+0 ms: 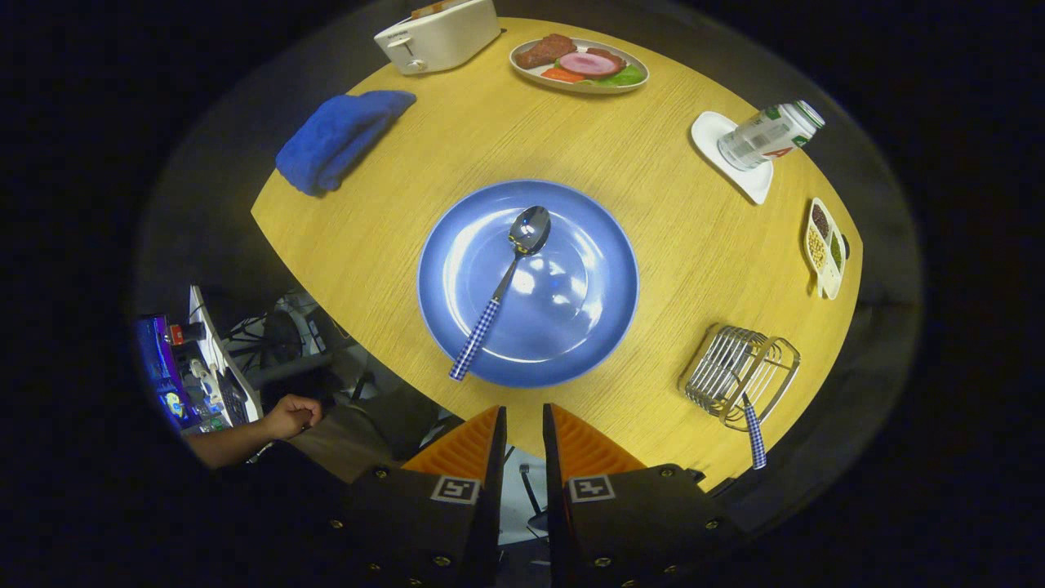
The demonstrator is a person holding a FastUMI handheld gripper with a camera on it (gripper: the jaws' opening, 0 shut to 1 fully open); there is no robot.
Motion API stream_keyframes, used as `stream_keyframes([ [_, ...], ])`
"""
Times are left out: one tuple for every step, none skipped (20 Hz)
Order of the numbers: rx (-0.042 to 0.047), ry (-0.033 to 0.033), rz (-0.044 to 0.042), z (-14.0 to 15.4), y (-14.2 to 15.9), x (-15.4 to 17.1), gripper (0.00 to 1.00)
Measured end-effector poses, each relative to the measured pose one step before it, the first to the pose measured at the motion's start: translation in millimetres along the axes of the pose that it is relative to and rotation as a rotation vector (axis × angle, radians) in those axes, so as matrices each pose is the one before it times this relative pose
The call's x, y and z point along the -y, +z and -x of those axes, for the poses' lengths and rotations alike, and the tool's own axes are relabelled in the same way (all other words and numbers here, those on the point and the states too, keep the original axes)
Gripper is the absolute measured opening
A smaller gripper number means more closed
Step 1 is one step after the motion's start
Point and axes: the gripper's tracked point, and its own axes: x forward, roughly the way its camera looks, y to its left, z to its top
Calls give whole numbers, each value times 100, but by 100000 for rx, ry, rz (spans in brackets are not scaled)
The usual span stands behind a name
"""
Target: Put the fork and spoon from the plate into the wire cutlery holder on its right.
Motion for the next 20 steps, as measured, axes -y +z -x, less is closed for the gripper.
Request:
stream_keyframes([
  [-811, 888, -232, -444, 181, -416, 25],
  [-576, 454, -484, -340, 250, -290, 25],
  [-321, 123, -63, -183, 221, -222, 25],
  [-25, 110, -560, -79, 343, -169, 25],
  [174, 159, -421, -331, 242, -208, 25],
  [338, 403, -449, -132, 264, -152, 25],
  [418, 395, -430, -162, 294, -219, 25],
  [277, -84, -85, -116, 154, -145, 25],
  [198, 34, -262, -213, 211, -214, 25],
  [239, 524, -574, -145, 251, -261, 25],
  [26, 559, -416, -289, 34, -325, 25],
  [21, 363, 3, -211, 96, -191, 25],
  [48, 168, -222, -269, -4, -185, 25],
  [824, 432, 20, -303, 197, -198, 25],
  [1087, 145, -209, -325, 107, -165, 25],
  [278, -249, -704, -287, -3, -41, 25],
  [142, 334, -1162, -423, 49, -157, 25],
  [-76, 666, -1568, -378, -2, -213, 25],
  [-543, 218, -1198, -385, -102, -79, 25],
  [-475, 224, -997, -348, -40, -10, 25],
])
